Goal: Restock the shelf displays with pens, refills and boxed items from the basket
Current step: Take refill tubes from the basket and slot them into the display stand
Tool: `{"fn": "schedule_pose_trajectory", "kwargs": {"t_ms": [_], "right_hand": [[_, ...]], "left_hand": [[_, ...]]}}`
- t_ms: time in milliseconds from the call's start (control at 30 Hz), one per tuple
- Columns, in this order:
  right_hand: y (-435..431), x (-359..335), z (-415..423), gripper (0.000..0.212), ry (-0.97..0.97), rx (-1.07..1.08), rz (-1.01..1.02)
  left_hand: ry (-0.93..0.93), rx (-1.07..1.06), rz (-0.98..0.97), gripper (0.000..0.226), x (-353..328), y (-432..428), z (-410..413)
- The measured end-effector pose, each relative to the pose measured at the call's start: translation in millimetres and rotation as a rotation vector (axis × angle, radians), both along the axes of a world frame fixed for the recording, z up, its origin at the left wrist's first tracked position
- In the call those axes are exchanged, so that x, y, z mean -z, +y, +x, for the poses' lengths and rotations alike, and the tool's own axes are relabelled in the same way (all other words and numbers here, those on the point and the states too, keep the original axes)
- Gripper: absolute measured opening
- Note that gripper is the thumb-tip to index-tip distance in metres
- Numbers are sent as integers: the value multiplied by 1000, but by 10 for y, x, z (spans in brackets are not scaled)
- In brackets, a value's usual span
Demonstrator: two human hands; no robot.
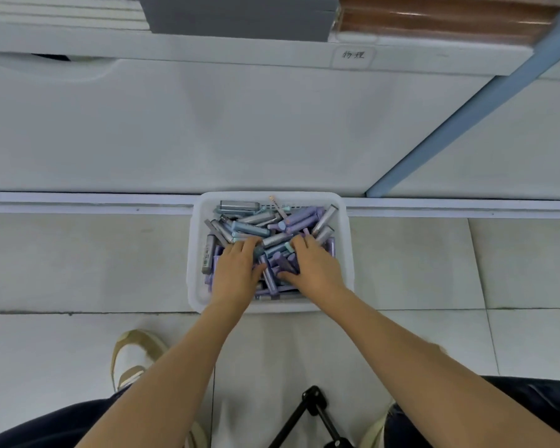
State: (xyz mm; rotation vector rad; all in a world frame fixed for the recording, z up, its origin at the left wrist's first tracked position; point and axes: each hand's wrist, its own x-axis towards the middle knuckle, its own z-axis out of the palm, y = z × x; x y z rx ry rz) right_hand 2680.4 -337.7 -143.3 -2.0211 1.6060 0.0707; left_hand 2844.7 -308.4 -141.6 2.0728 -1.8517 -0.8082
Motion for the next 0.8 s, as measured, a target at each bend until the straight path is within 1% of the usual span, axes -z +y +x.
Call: {"fn": "schedule_pose_trajectory", "kwargs": {"t_ms": [33,67,167,267,300,367,400,433,467,533,567,633,700,800], "right_hand": [[25,20,16,57,14,-28,-16],[41,32,24,52,6,-30,-27],[26,26,-9,34,-102,64,10],[-7,-4,-79,29,-226,140,52],[-21,-16,-99,24,-287,202,59],[-84,-73,-122,14,-473,401,119],[-125,-110,-131,11,-583,480,171],[-175,-154,-138,14,-674,512,217],[-225,-202,-138,23,-740,506,258],[-298,-284,-110,46,-812,461,310],[-322,-321,-85,48,-822,433,313],[-348,-364,-41,40,-822,365,284],[-345,-383,-25,30,-833,348,234],[-295,-375,-4,24,-851,377,202]], "left_hand": [[17,-13,3,41,0,-15,17],[34,-26,2,38,-6,-23,33],[83,-53,-6,31,-32,-30,58],[154,-93,-14,26,-75,-33,36],[207,-126,-1,25,-91,-32,16],[378,-216,60,17,-145,-38,-29],[483,-253,102,13,-178,-47,-51],[583,-272,150,12,-218,-64,-75],[675,-276,207,15,-255,-85,-99],[836,-245,319,18,-313,-124,-149],[900,-217,352,16,-338,-137,-176],[976,-202,363,11,-356,-141,-196],[996,-237,364,18,-368,-123,-168],[1029,-253,444,24,-400,-105,-143]]}}
